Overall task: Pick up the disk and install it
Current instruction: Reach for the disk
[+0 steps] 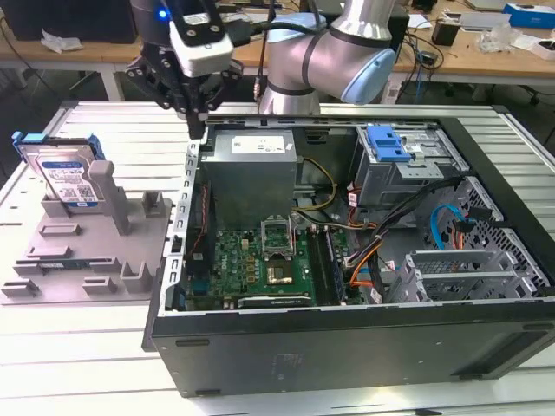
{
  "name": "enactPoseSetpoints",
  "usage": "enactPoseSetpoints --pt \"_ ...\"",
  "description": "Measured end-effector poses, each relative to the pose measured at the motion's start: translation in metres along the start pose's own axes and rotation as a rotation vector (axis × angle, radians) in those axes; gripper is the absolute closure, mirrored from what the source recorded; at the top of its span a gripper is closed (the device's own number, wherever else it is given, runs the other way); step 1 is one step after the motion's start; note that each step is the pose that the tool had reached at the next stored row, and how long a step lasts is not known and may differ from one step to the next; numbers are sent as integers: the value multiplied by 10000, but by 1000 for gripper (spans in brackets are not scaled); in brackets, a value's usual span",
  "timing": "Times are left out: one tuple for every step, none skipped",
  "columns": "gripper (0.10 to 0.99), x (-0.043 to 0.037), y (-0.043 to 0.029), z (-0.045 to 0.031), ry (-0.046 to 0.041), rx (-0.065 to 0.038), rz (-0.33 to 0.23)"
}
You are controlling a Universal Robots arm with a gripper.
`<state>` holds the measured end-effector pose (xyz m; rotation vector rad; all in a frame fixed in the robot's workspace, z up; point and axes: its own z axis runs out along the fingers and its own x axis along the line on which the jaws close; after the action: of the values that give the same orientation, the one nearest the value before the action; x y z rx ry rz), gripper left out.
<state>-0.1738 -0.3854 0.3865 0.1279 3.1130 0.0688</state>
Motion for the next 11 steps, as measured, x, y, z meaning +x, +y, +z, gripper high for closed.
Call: enactPoseSetpoints --pt "980 40 15 -1 1 1 -3" --pt "980 80 30 0 1 1 -1" --pt "980 124 48 0 1 2 0" --pt "980 179 70 0 1 1 -2" --pt "980 211 84 1 1 1 0" --pt "980 252 101 1 2 2 -1" --pt "980 284 114 1 2 2 -2" --pt "980 321 129 2 1 1 -1" --pt "980 354 141 4 0 -1 1" --pt "980 395 154 5 0 0 -2" --pt "980 435 167 6 2 1 -2"
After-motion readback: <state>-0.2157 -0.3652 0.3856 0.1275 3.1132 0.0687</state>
